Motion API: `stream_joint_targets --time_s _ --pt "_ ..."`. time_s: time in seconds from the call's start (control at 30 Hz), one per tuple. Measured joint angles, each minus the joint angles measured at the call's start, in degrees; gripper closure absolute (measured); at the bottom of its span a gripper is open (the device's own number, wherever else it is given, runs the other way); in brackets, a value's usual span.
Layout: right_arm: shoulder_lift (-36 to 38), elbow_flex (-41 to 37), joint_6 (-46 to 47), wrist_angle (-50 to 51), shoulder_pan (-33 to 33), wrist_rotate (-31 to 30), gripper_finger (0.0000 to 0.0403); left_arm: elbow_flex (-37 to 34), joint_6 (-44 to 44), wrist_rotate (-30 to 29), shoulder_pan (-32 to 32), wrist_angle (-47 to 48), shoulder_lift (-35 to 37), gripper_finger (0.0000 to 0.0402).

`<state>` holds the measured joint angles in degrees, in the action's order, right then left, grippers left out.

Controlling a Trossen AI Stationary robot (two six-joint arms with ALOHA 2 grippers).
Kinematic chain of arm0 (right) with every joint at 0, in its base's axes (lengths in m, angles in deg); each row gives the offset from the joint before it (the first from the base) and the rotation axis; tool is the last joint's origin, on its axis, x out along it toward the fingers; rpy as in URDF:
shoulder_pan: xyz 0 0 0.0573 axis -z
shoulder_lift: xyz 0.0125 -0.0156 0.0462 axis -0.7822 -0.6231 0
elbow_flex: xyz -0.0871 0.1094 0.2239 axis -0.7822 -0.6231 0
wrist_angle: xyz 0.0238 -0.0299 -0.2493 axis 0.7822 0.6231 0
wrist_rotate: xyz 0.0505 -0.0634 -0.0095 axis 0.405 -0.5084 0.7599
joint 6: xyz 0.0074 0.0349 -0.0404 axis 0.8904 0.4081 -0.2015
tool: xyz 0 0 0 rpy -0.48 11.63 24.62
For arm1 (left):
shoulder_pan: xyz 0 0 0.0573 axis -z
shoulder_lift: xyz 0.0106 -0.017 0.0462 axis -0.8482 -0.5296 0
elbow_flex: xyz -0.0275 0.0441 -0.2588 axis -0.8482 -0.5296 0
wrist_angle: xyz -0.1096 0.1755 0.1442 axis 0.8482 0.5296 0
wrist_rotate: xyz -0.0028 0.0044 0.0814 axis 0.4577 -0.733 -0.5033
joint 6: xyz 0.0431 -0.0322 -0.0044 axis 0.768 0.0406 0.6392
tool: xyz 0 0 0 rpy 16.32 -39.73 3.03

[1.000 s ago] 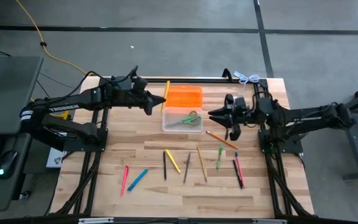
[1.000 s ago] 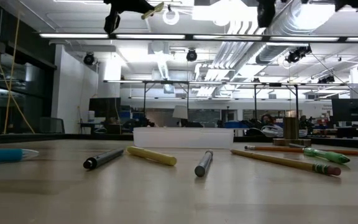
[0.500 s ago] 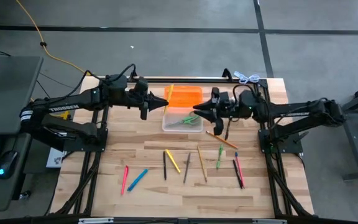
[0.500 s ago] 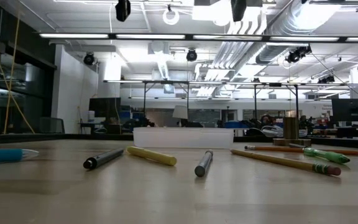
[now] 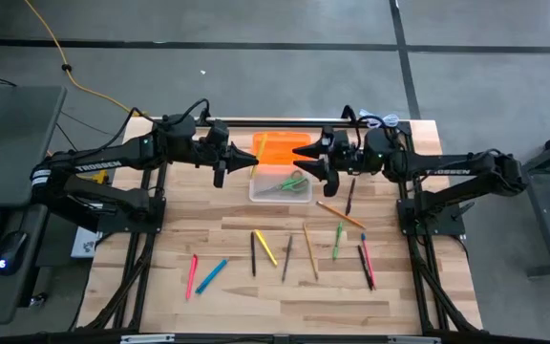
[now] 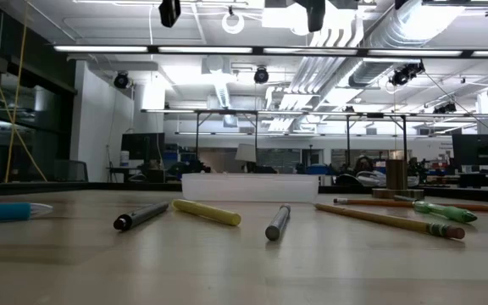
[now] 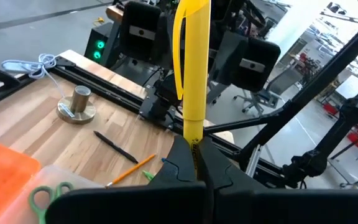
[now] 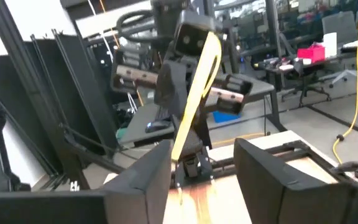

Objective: Pick & place school supplies into a supply box
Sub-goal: Put the top yellow pen into the orange supply box

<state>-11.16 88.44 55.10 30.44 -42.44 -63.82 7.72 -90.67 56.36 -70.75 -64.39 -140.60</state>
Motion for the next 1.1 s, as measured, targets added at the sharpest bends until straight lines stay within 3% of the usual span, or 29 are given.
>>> stream_joint_targets --time_s 0.33,0.83,1.1 --pt "-4.99 0.00 1.74 -10.07 0.76 -1.02 0.0208 0.00 2.69 1.90 0.02 -1.09 0.00 0.0390" --pt "-10.79 0.02 5.07 -21.02 2.64 2.17 0.0204 0.00 3.98 2.21 0.01 -1.07 -0.15 0.0390" --pt "-10.81 6.73 1.66 -12.28 2.48 3.31 0.0202 0.00 4.00 2.36 0.01 -0.15 -0.17 0.0390"
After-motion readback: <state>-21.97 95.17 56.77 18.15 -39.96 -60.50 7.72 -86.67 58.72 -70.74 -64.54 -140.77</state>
